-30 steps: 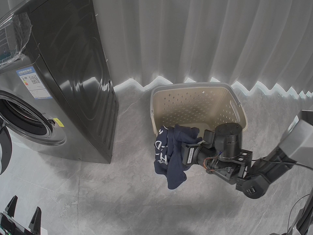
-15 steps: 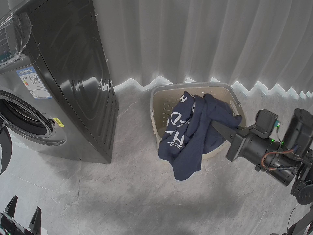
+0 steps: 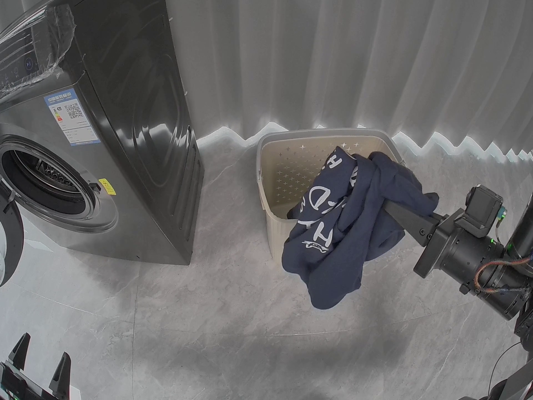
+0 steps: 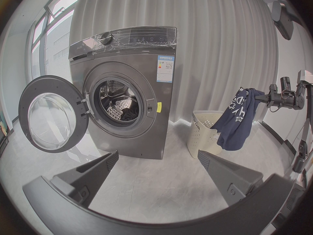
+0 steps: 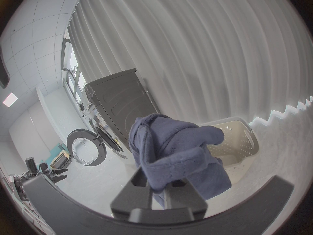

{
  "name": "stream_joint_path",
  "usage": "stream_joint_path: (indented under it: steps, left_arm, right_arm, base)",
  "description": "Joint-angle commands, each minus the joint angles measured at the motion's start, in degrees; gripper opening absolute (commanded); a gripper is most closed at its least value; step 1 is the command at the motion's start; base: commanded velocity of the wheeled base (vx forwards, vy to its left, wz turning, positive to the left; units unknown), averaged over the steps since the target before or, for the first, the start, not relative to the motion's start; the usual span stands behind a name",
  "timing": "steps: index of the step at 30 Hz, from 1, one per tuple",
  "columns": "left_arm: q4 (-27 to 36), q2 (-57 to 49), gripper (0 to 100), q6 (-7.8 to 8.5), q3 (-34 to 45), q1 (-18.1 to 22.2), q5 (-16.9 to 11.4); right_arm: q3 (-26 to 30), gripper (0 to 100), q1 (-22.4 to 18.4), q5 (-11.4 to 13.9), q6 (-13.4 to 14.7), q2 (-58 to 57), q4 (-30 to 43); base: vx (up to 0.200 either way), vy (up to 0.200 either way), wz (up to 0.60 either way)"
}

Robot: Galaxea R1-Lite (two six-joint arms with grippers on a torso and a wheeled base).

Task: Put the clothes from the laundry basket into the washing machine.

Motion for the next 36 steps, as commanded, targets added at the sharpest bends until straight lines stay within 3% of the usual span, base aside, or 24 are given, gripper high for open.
stream_joint_path:
  steps: [1,36]
  left_arm:
    - [0.01,-0.75,100,-0.04,0.92,0.00,0.01]
    - [0.01,-0.75,100,-0.12,0.92,0.00,0.01]
  right_arm:
    - [0.05,0,0.02,0.07,0.19,-0.28,-0.11]
    - [-0.48,0,-0.69,0.59,0.10,2.27,-2.48]
  base:
    - [0.000,0.200,0.00]
    - [0.000,0.200,0.00]
